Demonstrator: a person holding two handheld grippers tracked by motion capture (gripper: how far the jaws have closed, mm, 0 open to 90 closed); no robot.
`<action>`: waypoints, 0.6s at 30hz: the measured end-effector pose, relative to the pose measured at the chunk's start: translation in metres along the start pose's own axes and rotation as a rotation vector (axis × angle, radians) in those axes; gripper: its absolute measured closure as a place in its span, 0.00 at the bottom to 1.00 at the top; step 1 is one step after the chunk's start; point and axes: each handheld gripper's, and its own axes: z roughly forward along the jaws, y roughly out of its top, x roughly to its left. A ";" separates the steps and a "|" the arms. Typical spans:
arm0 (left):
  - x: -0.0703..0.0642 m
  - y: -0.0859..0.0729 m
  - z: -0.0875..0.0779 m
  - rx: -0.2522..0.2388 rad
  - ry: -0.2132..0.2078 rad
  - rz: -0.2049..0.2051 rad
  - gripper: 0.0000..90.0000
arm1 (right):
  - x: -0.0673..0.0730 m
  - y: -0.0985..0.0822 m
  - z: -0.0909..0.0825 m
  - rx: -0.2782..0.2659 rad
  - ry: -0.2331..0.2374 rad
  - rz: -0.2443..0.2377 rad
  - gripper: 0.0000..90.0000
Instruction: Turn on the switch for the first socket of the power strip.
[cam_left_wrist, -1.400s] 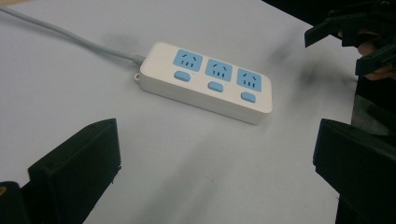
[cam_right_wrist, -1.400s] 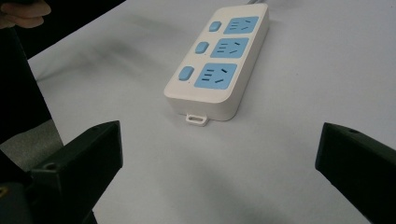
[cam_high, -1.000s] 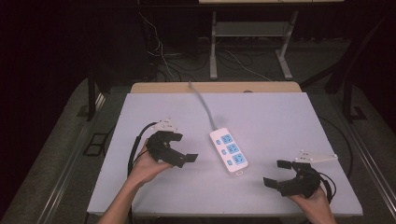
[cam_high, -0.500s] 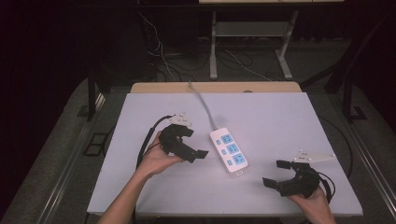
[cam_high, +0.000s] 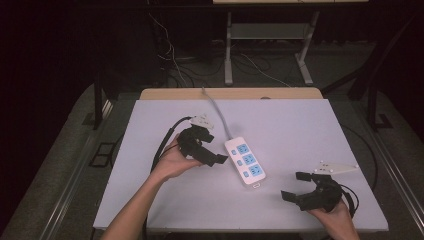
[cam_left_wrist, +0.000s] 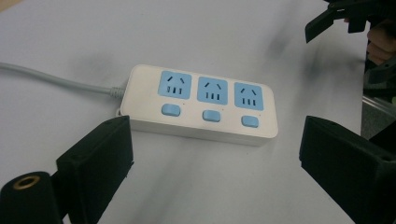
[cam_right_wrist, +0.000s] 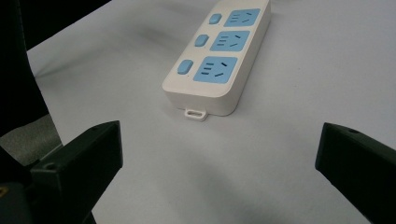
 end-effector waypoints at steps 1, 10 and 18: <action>0.000 0.002 0.001 0.006 0.001 0.006 0.10 | 0.000 0.000 0.000 0.000 0.000 0.000 0.00; 0.007 0.014 0.010 0.050 -0.005 0.028 0.24 | 0.000 0.000 0.000 0.001 0.003 -0.002 0.00; 0.012 0.022 0.019 0.077 -0.025 0.038 0.49 | 0.001 0.000 0.000 0.003 0.005 -0.004 0.00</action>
